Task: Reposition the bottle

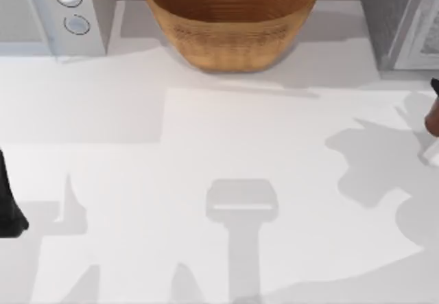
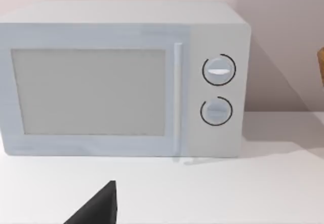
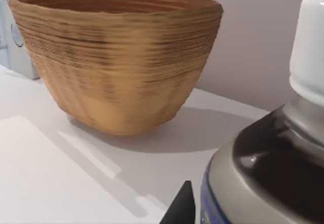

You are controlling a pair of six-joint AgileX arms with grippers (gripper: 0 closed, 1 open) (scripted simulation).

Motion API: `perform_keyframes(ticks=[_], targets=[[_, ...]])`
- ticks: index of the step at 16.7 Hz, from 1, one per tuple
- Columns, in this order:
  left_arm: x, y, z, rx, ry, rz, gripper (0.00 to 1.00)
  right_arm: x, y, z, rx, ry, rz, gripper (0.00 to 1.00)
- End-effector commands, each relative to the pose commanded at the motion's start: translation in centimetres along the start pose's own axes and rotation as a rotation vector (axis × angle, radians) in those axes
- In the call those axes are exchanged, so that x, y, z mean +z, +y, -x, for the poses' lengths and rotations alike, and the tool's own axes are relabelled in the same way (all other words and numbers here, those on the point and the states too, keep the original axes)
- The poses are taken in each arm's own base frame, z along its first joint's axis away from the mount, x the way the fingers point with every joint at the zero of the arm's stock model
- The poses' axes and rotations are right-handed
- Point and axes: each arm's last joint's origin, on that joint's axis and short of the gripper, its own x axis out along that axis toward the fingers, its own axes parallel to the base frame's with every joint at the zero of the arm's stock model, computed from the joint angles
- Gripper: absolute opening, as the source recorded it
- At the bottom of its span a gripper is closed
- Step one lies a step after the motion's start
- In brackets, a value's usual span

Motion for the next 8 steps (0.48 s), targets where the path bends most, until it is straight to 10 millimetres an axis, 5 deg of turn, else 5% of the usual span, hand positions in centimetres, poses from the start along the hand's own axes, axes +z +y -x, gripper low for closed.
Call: perform_keyframes(ticks=[4, 8], targets=[[0.0, 0.0, 0.0, 0.000, 0.000, 0.000, 1.00, 0.6, -1.4, 5.7, -0.005, 0.009, -0.005, 0.00], [0.0, 0.0, 0.0, 0.000, 0.000, 0.000, 1.00, 0.8, -1.6, 7.2, -0.006, 0.011, -0.008, 0.00]])
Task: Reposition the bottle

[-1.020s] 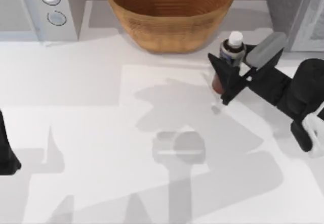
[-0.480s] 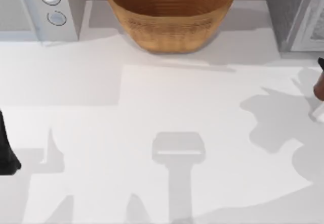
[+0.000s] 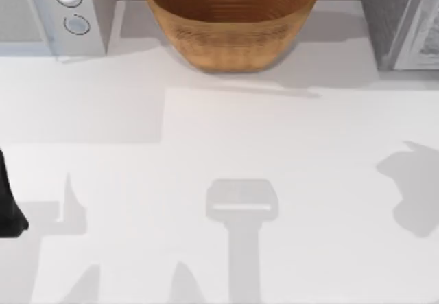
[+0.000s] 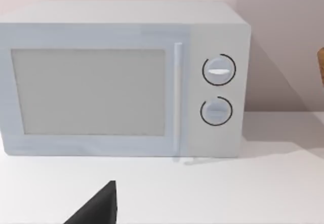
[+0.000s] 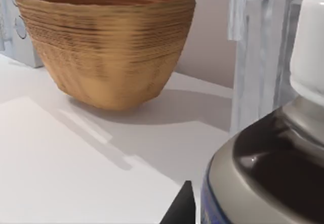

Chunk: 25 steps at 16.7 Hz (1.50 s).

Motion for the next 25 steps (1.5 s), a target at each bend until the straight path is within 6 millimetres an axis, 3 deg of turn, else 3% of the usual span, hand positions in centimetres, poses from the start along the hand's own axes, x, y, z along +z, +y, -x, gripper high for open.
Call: perform_keyframes(ticks=[5, 12, 17, 25], targets=[[0.0, 0.0, 0.0, 0.000, 0.000, 0.000, 1.00, -0.2, -0.1, -0.5, 0.003, -0.002, 0.006, 0.00], [0.0, 0.0, 0.0, 0.000, 0.000, 0.000, 1.00, -3.7, 0.0, -4.8, 0.000, 0.000, 0.000, 0.00], [0.0, 0.0, 0.0, 0.000, 0.000, 0.000, 1.00, -4.0, 0.0, -5.2, 0.000, 0.000, 0.000, 0.00], [0.0, 0.0, 0.0, 0.000, 0.000, 0.000, 1.00, -4.0, 0.0, -5.2, 0.000, 0.000, 0.000, 0.60]])
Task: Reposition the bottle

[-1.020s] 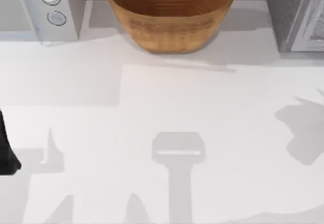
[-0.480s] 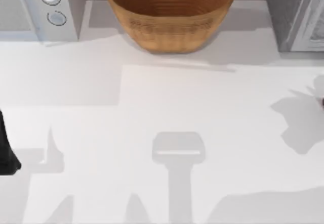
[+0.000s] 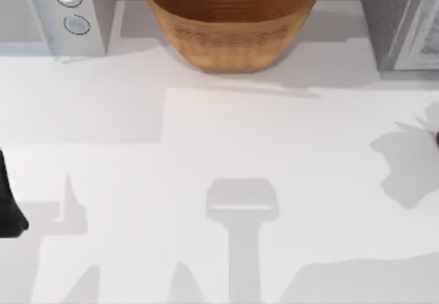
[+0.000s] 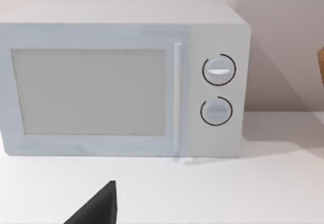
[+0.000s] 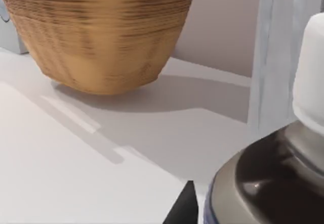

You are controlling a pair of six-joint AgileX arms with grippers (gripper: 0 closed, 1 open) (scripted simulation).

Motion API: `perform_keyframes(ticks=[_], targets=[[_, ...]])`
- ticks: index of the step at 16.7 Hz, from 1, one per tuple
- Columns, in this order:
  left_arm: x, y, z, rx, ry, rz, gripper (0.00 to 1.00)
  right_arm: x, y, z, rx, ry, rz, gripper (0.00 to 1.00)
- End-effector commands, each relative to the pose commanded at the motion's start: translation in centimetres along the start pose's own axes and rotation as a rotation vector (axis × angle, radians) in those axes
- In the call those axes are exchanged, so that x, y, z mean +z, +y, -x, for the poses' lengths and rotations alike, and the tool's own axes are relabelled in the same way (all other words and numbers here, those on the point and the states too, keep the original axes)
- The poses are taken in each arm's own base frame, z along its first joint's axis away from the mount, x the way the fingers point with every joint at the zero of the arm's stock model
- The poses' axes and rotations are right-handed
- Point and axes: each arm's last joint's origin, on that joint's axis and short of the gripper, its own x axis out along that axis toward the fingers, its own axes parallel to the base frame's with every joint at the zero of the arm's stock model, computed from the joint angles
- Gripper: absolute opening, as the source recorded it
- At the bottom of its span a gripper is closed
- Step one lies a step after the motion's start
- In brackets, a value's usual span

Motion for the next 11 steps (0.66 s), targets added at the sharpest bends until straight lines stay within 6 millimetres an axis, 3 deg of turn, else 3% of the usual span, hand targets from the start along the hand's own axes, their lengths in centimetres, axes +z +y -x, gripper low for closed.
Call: perform_keyframes(ticks=[5, 11], targets=[[0.00, 0.00, 0.00, 0.000, 0.000, 0.000, 1.00, 0.00, 0.00, 0.00, 0.000, 0.000, 0.000, 0.98], [0.00, 0.00, 0.00, 0.000, 0.000, 0.000, 1.00, 0.00, 0.00, 0.00, 0.000, 0.000, 0.000, 1.00]])
